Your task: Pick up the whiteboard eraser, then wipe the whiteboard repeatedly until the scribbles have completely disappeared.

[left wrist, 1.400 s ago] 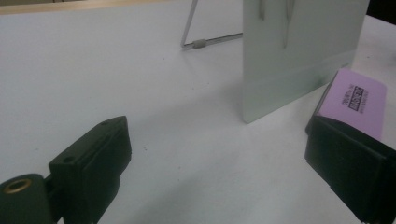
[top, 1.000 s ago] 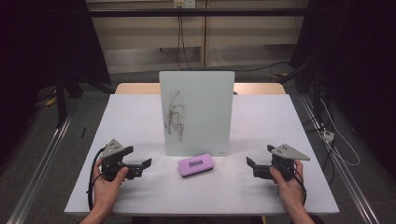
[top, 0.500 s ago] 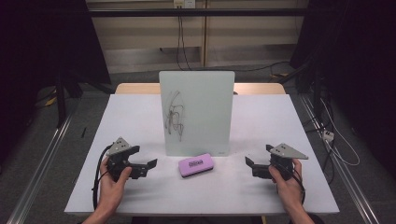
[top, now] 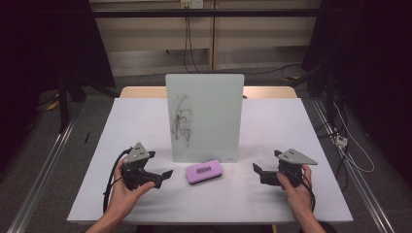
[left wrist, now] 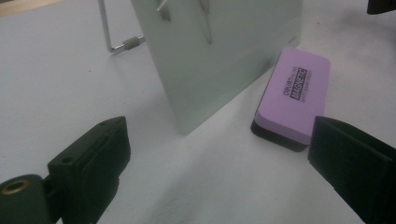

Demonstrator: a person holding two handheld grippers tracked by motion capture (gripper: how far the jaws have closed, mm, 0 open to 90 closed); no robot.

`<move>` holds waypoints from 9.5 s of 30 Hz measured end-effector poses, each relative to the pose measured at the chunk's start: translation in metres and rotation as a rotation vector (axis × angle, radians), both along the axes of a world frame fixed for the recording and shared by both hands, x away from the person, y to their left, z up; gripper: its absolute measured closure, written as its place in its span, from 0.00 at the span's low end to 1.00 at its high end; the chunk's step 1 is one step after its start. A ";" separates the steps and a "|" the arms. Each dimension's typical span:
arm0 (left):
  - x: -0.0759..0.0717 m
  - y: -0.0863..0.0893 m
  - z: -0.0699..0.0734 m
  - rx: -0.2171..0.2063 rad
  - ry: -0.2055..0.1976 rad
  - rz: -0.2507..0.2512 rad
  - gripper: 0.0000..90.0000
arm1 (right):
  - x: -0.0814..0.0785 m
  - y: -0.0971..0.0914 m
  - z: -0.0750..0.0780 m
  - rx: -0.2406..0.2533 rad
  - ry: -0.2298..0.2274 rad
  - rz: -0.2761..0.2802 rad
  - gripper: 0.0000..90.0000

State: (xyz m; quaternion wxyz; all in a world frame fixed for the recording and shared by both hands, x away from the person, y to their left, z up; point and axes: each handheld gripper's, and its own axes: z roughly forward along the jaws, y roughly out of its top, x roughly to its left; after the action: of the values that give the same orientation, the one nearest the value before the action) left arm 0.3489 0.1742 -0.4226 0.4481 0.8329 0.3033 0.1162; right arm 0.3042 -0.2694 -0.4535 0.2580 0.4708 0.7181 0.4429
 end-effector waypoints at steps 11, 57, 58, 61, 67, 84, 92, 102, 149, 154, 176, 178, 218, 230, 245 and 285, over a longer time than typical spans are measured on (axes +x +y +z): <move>0.004 -0.024 0.007 0.018 0.022 -0.094 0.06 | 0.000 -0.001 0.000 0.005 0.003 -0.002 0.06; 0.035 -0.123 0.016 0.239 0.116 -0.380 0.17 | 0.001 0.000 -0.001 0.005 0.014 0.019 0.06; 0.035 -0.125 0.014 0.238 0.120 -0.383 0.17 | 0.001 0.000 -0.001 0.005 0.014 0.019 0.06; 0.035 -0.129 0.009 0.262 0.130 -0.396 0.17 | 0.001 0.000 -0.001 0.004 0.014 0.018 0.06; 0.035 -0.130 0.005 0.291 0.144 -0.414 0.23 | 0.001 0.000 -0.001 0.004 0.015 0.022 0.06; 0.036 -0.136 -0.011 0.351 0.168 -0.426 0.40 | 0.001 0.000 -0.001 0.002 0.014 0.028 0.06; 0.034 -0.141 -0.013 0.379 0.154 -0.432 0.44 | 0.001 0.001 -0.001 0.004 0.016 0.026 0.06; 0.034 -0.142 -0.013 0.386 0.154 -0.437 0.45 | 0.000 0.001 -0.001 0.002 0.015 0.029 0.06; 0.027 -0.094 0.038 0.148 0.018 -0.388 0.46 | 0.005 0.003 -0.002 0.007 0.023 0.023 0.07; 0.029 -0.088 0.048 0.145 -0.015 -0.393 0.46 | 0.004 0.002 -0.002 0.004 0.019 0.030 0.06; 0.031 -0.065 0.074 0.087 -0.062 -0.339 0.46 | 0.003 0.003 -0.002 -0.001 0.015 0.038 0.06; 0.031 -0.063 0.077 0.091 -0.074 -0.337 0.46 | 0.002 0.003 -0.001 0.000 0.016 0.038 0.06; 0.068 -0.033 0.139 0.109 -0.255 -0.180 0.46 | 0.004 0.003 -0.002 0.002 0.023 0.031 0.06; 0.081 -0.045 0.153 0.112 -0.300 -0.191 0.46 | 0.004 0.003 -0.003 0.005 0.023 0.032 0.06; 0.097 -0.049 0.155 0.141 -0.350 -0.201 0.46 | 0.004 0.003 -0.003 0.015 0.027 0.030 0.06; 0.090 -0.066 0.124 0.212 -0.347 -0.241 0.46 | 0.004 0.004 -0.003 0.008 0.027 0.041 0.07</move>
State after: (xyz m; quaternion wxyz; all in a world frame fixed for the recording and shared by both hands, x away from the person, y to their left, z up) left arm 0.4390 0.1079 -0.2988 0.4145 0.8729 0.1061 0.2345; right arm 0.3085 -0.2654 -0.4566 0.2372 0.4627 0.7293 0.4447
